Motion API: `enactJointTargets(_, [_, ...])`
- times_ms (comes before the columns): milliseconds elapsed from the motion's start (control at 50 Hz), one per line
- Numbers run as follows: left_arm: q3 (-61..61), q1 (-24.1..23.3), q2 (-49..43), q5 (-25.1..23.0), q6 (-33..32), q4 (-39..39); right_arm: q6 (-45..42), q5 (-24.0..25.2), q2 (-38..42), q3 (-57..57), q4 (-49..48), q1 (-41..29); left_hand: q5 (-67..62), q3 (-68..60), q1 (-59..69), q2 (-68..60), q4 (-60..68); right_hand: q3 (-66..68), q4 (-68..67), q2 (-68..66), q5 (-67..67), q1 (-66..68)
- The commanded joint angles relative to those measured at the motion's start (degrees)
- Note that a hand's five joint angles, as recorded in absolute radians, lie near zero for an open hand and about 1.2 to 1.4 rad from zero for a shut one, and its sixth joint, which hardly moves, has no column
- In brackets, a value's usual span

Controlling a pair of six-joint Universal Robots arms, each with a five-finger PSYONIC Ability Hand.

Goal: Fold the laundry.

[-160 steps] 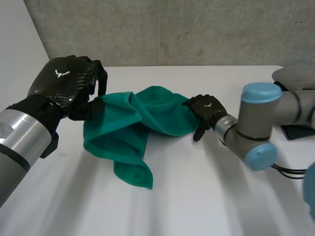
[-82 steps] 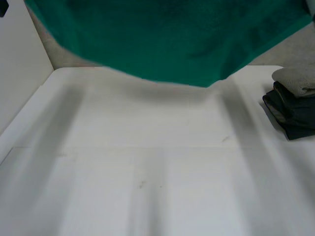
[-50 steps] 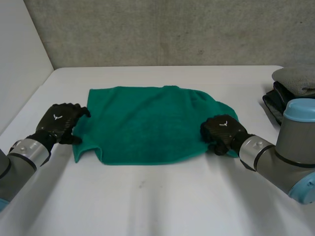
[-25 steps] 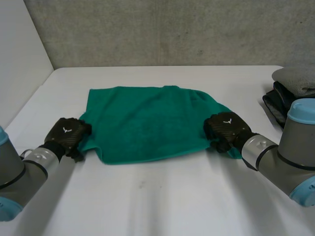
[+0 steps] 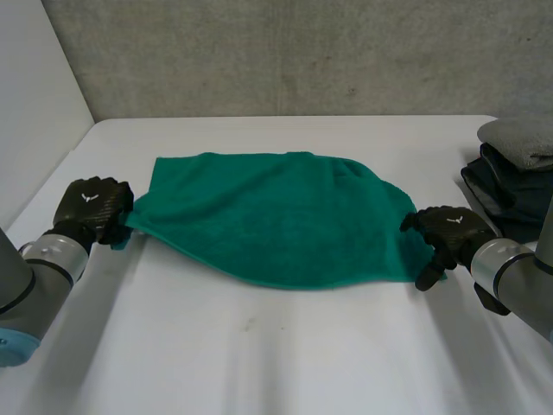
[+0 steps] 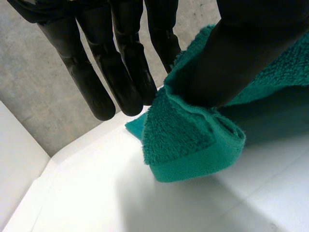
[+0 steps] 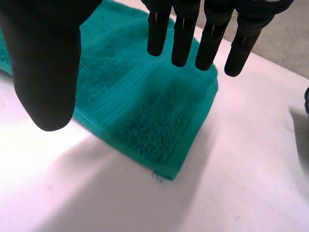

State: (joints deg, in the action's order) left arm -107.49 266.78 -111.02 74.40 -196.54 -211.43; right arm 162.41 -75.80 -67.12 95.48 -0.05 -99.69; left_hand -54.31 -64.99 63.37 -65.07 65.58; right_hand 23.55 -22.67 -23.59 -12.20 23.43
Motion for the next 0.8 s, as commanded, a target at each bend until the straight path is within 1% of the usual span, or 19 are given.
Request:
enactJointTargets(20, [0.1, -0.1, 0.4, 0.0, 0.1, 0.3, -0.3, 3.1, 3.9, -0.6, -3.7, 0.1, -11.2, -10.5, 12.1, -10.4, 9.9, 5.5, -6.3, -5.4, -6.8, 5.6])
enactJointTargets(140, [0.2, -0.2, 0.5, 0.0, 0.1, 0.4, 5.9, 2.9, 7.0, -1.1, -7.2, -2.6, -11.0, -10.3, 11.9, -10.2, 9.7, 5.5, -6.3, -5.4, -6.8, 5.6])
enactJointTargets(200, [0.2, -0.1, 0.5, -0.1, 0.2, 0.4, 5.9, 2.6, 8.1, -1.5, -8.2, -4.0, -10.7, -10.0, 11.6, -9.9, 9.4, 5.6, -6.5, -5.6, -7.0, 5.7])
enactJointTargets(300, [0.0, 0.1, 0.5, -0.3, 0.5, 0.4, 3.9, 0.0, 9.9, -2.7, -10.7, -5.5, -10.3, -9.6, 11.3, -9.6, 9.1, 9.7, -10.5, -9.6, -11.0, 9.8])
enactJointTargets(380, [-0.2, 0.1, 0.7, -0.7, 1.0, 0.5, 0.9, -1.1, 10.5, -3.3, -11.7, -5.4, -10.2, -9.5, 11.1, -9.4, 8.9, 12.9, -13.7, -12.8, -14.2, 13.0])
enactJointTargets(500, [-0.2, 0.2, 1.0, -0.8, 1.7, 0.5, -2.7, -1.3, 11.8, -4.4, -12.7, -5.5, -10.2, -9.5, 11.1, -9.4, 8.9, 16.1, -16.9, -16.0, -17.4, 16.2])
enactJointTargets(580, [-0.2, 0.5, 1.2, -1.1, 2.4, 0.5, -3.3, -1.3, 12.9, -5.4, -13.6, -5.5, -10.2, -9.5, 11.1, -9.4, 8.9, 19.7, -20.6, -19.7, -21.1, 19.9])
enactJointTargets(800, [-0.3, 0.8, 1.9, -1.1, 4.0, 0.5, -5.5, -2.2, 15.0, -7.9, -16.6, -6.2, -10.2, -9.5, 11.1, -9.4, 8.9, 22.6, -23.5, -22.6, -24.0, 22.7])
